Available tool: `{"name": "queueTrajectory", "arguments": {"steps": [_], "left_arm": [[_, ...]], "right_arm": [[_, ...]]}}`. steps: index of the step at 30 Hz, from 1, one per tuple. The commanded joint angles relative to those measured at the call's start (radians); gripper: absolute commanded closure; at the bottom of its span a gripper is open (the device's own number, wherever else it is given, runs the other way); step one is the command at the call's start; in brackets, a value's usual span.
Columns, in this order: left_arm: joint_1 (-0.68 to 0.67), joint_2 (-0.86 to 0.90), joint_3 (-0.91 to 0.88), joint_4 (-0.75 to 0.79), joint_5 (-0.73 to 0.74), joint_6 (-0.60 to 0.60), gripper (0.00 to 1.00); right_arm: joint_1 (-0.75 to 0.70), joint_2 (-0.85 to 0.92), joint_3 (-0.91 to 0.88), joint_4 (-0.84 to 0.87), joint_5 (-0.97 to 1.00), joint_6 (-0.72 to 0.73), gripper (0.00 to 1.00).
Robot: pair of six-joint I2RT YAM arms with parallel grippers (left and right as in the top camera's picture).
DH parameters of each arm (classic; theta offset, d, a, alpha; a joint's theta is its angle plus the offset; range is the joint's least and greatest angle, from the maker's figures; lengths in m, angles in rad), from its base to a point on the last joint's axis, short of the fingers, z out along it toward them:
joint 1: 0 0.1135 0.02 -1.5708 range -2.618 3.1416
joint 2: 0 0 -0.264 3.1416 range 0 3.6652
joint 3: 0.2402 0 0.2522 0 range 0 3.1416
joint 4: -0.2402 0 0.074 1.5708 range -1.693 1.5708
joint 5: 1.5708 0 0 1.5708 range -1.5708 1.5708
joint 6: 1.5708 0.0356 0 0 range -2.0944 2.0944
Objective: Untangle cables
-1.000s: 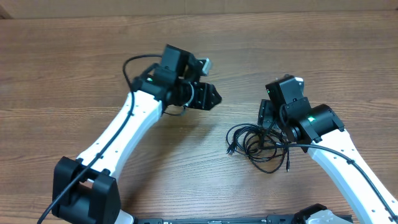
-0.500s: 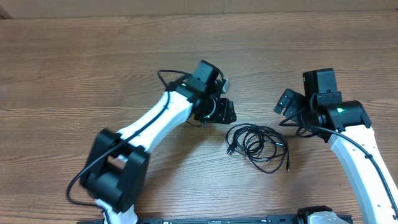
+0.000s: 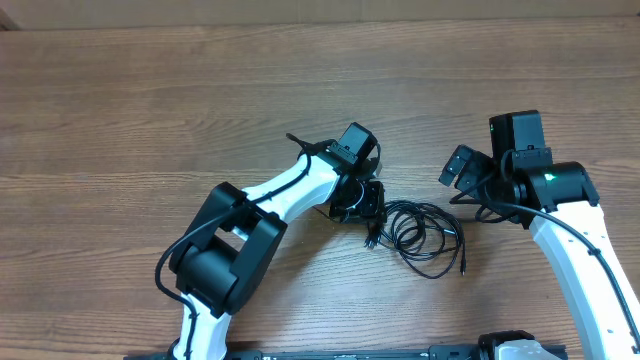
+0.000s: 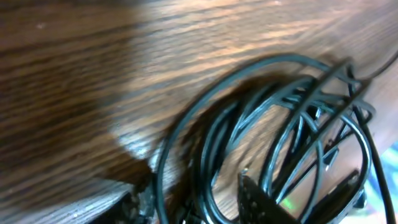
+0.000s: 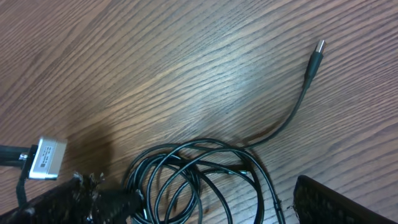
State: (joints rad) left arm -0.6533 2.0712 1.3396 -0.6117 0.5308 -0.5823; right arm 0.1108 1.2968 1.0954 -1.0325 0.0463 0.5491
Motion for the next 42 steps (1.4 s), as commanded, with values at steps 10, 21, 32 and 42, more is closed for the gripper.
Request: {"name": "queueTrajectory", "arguments": {"steps": [10, 21, 32, 42], "left_arm": [[-0.009, 0.023, 0.002, -0.005, 0.012, -0.024, 0.94], [0.068, -0.085, 0.089, -0.057, 0.013, 0.106, 0.96], [0.072, -0.353, 0.153, -0.128, 0.013, 0.211, 0.96], [0.071, -0.398, 0.153, -0.155, 0.014, 0.247, 0.96]], "right_arm": [[-0.006, -0.025, 0.019, 0.001, -0.050, -0.008, 0.00], [-0.005, -0.025, 0.019, 0.040, -0.280, -0.216, 0.00], [0.034, -0.015, 0.018, 0.150, -0.407, -0.412, 0.13], [0.126, 0.033, 0.018, 0.258, -0.444, -0.458, 0.21]]}}
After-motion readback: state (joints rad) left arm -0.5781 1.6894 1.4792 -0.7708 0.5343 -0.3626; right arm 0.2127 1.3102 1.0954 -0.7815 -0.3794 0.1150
